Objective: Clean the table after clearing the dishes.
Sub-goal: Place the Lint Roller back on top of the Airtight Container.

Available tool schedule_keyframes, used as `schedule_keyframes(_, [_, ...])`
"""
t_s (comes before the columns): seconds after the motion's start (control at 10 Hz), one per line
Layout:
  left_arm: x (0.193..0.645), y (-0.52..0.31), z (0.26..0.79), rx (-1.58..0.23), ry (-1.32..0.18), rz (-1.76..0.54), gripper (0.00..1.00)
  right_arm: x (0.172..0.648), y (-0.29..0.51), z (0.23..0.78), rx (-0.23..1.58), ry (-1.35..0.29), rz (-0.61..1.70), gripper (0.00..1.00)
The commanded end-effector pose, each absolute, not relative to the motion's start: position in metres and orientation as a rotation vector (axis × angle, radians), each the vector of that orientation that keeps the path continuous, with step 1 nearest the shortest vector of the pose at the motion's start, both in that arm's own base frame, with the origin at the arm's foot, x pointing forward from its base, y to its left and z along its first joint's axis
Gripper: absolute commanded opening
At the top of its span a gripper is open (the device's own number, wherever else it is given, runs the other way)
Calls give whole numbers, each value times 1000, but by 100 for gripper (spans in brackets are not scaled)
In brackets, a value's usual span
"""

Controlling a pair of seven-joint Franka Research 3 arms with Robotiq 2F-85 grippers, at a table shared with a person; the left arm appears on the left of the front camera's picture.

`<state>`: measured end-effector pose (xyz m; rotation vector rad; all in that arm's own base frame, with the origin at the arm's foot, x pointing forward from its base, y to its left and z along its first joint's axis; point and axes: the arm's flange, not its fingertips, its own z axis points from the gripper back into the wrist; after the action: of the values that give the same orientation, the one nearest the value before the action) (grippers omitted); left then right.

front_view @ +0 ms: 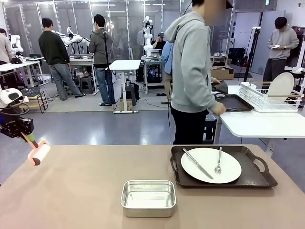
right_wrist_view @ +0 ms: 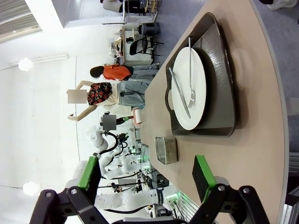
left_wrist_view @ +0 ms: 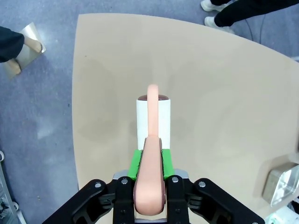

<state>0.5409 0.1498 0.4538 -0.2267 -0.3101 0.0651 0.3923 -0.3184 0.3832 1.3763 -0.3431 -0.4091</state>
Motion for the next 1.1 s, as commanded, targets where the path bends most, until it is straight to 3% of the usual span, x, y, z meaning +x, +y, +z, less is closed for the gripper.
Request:
schedule_keyframes(0.0, [540,152,458,-231,-325,61,21,391,-317,387,1380,-343,-412,100])
schedule_keyframes(0.5, [541,150,455,-226,-312,65,21,391,-317,387,1380,-343,-412,100])
schedule_keyframes(0.8, [550,11,526,-208,-399,-502,21,391,-317,387,1380,-343,-412,100])
schedule_keyframes(1.0, [529,-62,552,-173,-342,-788,21,391,-317,387,1380,-343,-412,100])
